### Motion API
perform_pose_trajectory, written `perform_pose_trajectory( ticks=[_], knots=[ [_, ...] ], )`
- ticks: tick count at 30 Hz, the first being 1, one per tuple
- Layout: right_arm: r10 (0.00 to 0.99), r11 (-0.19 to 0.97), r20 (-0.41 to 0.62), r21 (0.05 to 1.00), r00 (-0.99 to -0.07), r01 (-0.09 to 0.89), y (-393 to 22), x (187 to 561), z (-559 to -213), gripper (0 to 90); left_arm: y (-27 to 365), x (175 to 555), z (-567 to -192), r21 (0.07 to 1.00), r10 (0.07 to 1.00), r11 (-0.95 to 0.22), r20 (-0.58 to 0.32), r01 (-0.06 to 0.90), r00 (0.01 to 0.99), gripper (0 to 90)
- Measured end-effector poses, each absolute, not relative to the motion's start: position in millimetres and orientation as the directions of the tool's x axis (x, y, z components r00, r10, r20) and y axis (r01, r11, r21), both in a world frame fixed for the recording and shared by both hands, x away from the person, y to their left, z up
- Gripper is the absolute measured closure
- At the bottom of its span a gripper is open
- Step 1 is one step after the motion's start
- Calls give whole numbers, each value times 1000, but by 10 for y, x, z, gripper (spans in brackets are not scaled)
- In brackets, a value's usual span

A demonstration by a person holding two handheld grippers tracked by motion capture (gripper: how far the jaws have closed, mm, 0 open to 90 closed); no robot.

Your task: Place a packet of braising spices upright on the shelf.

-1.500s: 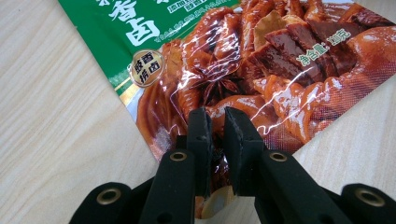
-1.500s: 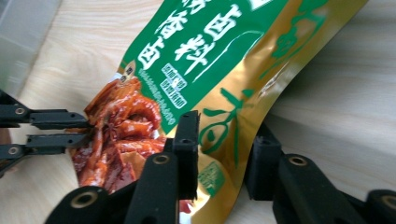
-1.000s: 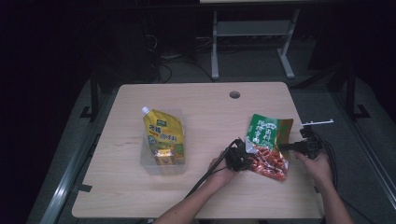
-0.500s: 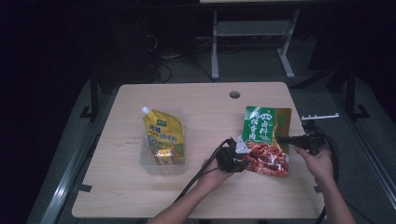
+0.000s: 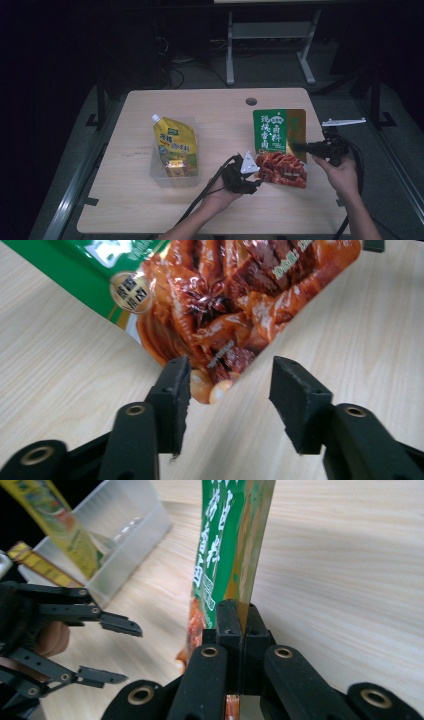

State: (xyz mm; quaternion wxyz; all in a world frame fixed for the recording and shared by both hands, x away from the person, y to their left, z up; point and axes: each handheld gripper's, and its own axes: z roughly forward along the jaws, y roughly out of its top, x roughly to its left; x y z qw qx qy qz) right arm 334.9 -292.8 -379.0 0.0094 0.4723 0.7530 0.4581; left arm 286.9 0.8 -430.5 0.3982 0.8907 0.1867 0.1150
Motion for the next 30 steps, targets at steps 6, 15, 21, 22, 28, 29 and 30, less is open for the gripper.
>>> perform_pose_trajectory(
  ticks=[6,15,21,22,28,29,30],
  knots=[
    [703,153,393,730,-593,666,-2826,3314,-3648,897,65,2822,-4267,763,417,-602,48,235,908,437],
    [697,185,341,764,-630,618,-2686,3324,-3478,897,215,2765,-4260,778,435,-572,18,261,900,366],
    [697,189,328,773,-638,605,-2608,3367,-3442,897,280,2731,-4226,795,441,-548,11,260,897,334],
    [696,193,326,774,-640,604,-2595,3375,-3437,897,286,2719,-4225,797,441,-545,8,261,898,331],
    [667,217,320,780,-673,586,-2524,3403,-3425,897,335,2660,-4252,793,430,-559,28,242,902,297],
    [666,217,321,780,-673,587,-2513,3405,-3426,897,344,2651,-4262,793,429,-559,27,242,903,296],
    [662,219,322,781,-678,585,-2505,3412,-3429,897,354,2639,-4271,790,428,-562,26,244,903,292]
  ],
)
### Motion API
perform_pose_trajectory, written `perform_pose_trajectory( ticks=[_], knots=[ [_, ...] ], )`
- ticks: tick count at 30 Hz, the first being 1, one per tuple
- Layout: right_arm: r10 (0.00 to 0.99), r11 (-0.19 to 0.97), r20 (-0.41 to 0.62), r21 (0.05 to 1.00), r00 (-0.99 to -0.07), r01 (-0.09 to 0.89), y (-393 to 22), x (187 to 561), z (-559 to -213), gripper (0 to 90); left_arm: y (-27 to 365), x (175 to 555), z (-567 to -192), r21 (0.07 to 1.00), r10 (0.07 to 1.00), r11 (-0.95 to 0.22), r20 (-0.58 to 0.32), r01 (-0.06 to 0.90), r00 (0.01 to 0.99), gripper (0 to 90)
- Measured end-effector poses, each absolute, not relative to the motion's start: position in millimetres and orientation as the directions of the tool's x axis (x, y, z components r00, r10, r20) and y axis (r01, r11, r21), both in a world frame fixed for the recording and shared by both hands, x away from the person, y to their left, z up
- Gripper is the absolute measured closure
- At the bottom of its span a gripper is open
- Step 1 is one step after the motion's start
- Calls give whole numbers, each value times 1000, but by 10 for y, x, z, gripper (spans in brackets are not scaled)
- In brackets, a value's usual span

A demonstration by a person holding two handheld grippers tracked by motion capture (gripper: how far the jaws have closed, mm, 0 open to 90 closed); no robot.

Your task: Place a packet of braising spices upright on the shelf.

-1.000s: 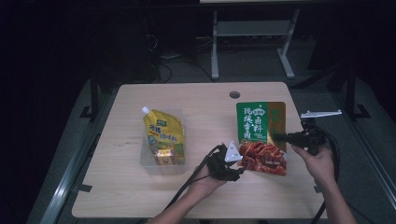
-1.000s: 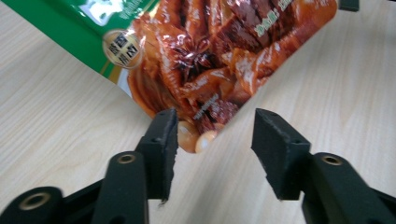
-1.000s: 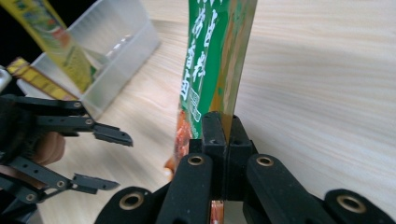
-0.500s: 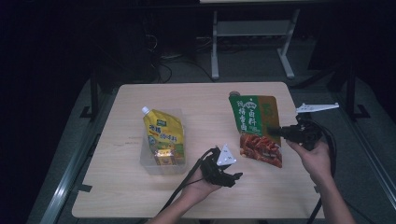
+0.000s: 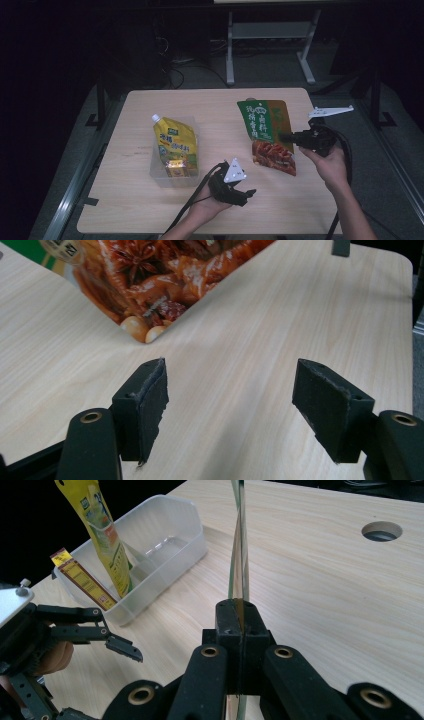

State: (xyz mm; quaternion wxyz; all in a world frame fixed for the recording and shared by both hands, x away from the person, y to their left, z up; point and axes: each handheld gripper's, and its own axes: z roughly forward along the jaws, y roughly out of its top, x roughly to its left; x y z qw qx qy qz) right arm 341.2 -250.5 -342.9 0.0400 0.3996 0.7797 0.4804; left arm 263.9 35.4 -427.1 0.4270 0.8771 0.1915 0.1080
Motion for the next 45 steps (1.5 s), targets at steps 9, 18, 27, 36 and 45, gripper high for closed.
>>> perform_pose_trajectory(
  ticks=[9,18,27,36,45],
  knots=[
    [637,219,328,791,-698,571,-2433,3445,-3375,897,461,2568,-4282,804,424,-543,13,242,906,262],
    [614,241,317,797,-723,554,-2300,3498,-3311,897,539,2505,-4301,813,420,-534,15,233,908,253],
    [610,252,312,795,-728,552,-2187,3531,-3262,897,588,2476,-4306,813,414,-538,26,221,910,246],
    [592,271,295,803,-750,530,-2023,3605,-3195,897,611,2454,-4325,819,406,-531,19,219,914,233],
    [568,282,294,808,-769,517,-1854,3689,-3137,897,661,2456,-4324,818,405,-535,26,214,914,232]
  ],
)
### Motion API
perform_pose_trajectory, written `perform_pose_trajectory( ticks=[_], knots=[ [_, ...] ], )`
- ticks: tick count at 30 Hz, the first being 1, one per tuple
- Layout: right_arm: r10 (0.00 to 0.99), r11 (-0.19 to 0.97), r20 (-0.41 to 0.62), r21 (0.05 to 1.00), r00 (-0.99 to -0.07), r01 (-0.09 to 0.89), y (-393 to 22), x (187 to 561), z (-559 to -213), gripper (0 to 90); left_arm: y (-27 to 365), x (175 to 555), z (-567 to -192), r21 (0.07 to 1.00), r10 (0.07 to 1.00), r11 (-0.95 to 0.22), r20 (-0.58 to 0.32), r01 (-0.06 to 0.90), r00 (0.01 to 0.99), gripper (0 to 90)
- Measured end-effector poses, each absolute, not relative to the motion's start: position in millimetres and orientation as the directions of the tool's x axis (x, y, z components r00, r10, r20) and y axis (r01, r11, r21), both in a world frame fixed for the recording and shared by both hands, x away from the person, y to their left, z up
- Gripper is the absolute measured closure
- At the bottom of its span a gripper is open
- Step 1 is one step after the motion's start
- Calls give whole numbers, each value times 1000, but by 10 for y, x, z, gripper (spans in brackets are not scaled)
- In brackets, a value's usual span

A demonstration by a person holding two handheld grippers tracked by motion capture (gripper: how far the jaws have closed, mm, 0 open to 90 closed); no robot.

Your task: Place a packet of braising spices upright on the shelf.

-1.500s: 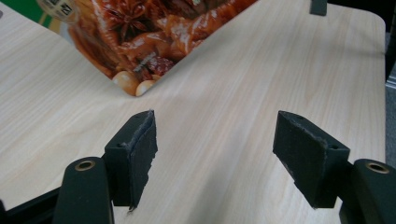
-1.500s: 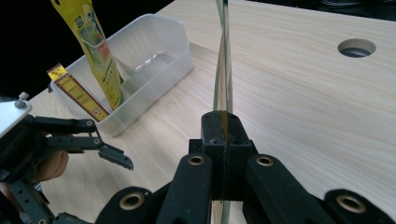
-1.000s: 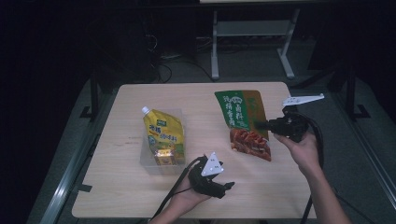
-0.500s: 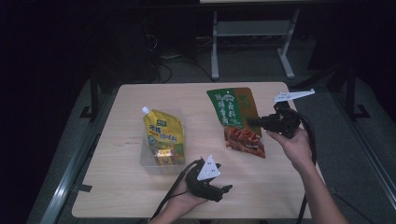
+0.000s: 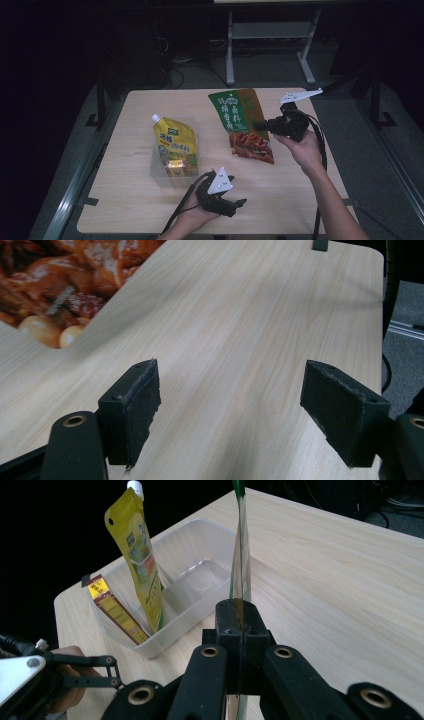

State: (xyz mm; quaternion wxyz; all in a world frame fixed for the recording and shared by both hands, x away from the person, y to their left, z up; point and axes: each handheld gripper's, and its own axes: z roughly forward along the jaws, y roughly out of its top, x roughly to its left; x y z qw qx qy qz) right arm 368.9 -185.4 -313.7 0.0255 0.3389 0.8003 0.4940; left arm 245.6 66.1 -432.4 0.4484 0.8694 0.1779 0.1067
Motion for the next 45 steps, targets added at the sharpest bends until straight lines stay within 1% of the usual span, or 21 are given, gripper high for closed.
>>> perform_pose_trajectory(
  ticks=[9,17,20,23,24,32,45],
  knots=[
    [548,287,282,821,-788,494,-1691,3773,-3028,897,662,2453,-4325,825,399,-527,27,205,917,228],
    [520,295,276,830,-808,473,-1517,3859,-2940,897,672,2425,-4329,829,392,-518,8,213,920,226],
    [511,299,272,833,-816,465,-1436,3890,-2905,897,693,2438,-4312,831,387,-518,17,203,922,226],
    [502,301,267,838,-822,456,-1359,3930,-2867,897,705,2436,-4306,837,393,-506,11,206,920,226],
    [496,304,265,839,-827,451,-1330,3947,-2850,897,703,2424,-4310,838,398,-497,-9,223,917,226],
    [469,298,266,850,-842,435,-1136,4044,-2774,897,712,2423,-4306,840,392,-497,-5,216,920,224],
    [426,289,268,865,-864,410,-749,4228,-2756,897,716,2411,-4304,836,376,-513,14,196,926,220]
  ],
)
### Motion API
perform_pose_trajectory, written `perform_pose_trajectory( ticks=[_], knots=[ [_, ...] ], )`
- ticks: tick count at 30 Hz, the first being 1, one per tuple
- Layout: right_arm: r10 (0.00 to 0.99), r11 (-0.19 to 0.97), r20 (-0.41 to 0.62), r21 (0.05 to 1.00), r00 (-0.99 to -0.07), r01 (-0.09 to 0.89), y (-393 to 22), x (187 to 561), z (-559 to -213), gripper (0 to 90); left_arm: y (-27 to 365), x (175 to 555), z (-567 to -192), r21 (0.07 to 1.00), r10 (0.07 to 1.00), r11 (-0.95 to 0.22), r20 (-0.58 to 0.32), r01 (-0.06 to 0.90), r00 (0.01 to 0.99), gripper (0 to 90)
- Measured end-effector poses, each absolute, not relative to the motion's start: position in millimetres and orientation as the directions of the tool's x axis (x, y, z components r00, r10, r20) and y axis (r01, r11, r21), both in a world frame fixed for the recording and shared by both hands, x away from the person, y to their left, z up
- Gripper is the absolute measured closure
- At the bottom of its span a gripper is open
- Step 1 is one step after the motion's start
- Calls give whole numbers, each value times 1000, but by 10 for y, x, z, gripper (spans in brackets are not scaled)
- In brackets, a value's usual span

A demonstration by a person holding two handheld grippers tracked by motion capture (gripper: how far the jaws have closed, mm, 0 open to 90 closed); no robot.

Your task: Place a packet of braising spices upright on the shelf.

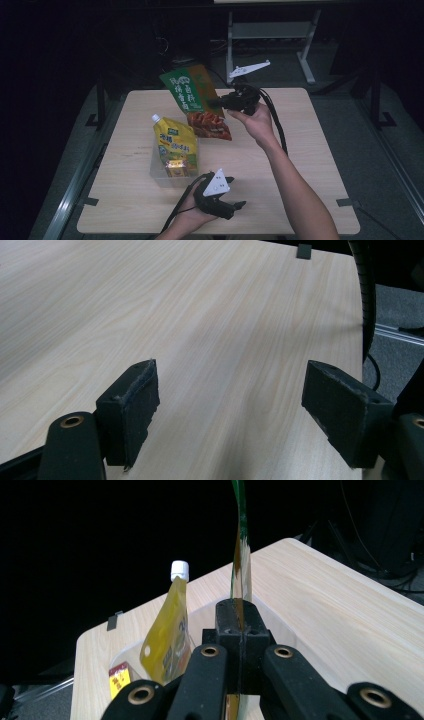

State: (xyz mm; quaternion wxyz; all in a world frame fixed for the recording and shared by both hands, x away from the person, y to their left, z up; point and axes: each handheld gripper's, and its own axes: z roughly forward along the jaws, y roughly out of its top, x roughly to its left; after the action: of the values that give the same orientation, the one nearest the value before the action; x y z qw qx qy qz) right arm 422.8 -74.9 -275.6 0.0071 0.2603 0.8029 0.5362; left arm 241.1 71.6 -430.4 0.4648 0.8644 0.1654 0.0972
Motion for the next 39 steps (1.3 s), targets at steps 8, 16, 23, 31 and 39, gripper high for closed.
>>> perform_pose_trajectory(
  ticks=[8,16,23,31,39],
  knots=[
    [409,271,294,865,-864,423,-490,4338,-2838,897,711,2399,-4307,833,375,-517,12,198,927,214],
    [405,280,295,861,-866,424,-249,4421,-2963,897,709,2384,-4310,836,374,-512,10,198,927,212],
    [410,312,298,842,-862,440,-90,4474,-3094,897,725,2392,-4307,835,375,-514,13,196,927,212],
    [424,355,286,821,-859,448,108,4472,-3248,896,743,2404,-4313,836,380,-513,16,196,925,207],
    [428,412,256,798,-867,439,173,4452,-3346,893,745,2407,-4316,839,388,-505,10,204,921,204]
  ],
)
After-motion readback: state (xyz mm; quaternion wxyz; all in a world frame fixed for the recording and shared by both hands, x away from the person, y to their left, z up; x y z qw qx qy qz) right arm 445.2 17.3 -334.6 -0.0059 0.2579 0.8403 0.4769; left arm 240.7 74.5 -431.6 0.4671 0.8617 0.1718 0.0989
